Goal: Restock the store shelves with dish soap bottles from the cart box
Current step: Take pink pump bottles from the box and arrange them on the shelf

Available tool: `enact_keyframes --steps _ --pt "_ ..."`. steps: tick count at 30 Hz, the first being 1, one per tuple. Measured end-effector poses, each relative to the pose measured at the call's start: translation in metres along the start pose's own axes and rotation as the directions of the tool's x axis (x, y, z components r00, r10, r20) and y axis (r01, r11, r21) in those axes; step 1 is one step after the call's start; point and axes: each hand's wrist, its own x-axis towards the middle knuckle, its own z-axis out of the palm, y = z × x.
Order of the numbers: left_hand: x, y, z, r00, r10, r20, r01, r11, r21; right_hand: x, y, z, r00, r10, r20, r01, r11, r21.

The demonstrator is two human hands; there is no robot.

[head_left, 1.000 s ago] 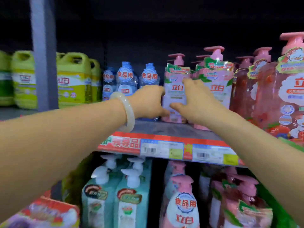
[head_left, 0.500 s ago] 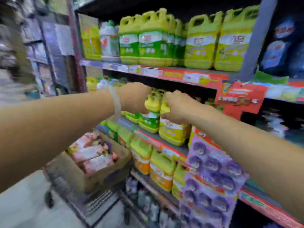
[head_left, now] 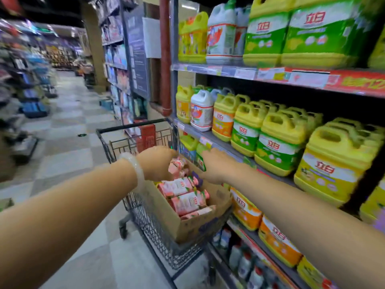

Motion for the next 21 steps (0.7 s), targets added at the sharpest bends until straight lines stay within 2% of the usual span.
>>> enact_keyframes --steps 4,9,13,17,21 --pt "0.052 -0.050 0.037 1.000 -0.015 0.001 0.015 1.000 -0.019 0.081 -0.002 0.027 0.999 0.010 0.048 -0.012 0.998 0.056" --pt "0.127 -0.095 0.069 0.993 -0.013 0.113 0.019 0.998 -0.051 0.179 -0.005 0.069 0.990 0.064 0.126 -0.085 0.982 0.167" --pt "0.182 -0.120 0.106 0.983 0.016 0.185 -0.005 0.998 -0.063 0.230 0.000 0.111 0.969 0.110 0.223 -0.148 0.975 0.163" --pt "0.225 -0.138 0.155 0.959 0.047 0.280 -0.022 0.995 -0.094 0.265 0.005 0.162 0.919 0.154 0.363 -0.233 0.955 0.185" --pt "0.272 -0.163 0.212 0.921 0.079 0.382 -0.026 0.989 -0.143 0.296 0.010 0.214 0.849 0.245 0.468 -0.396 0.882 0.256"
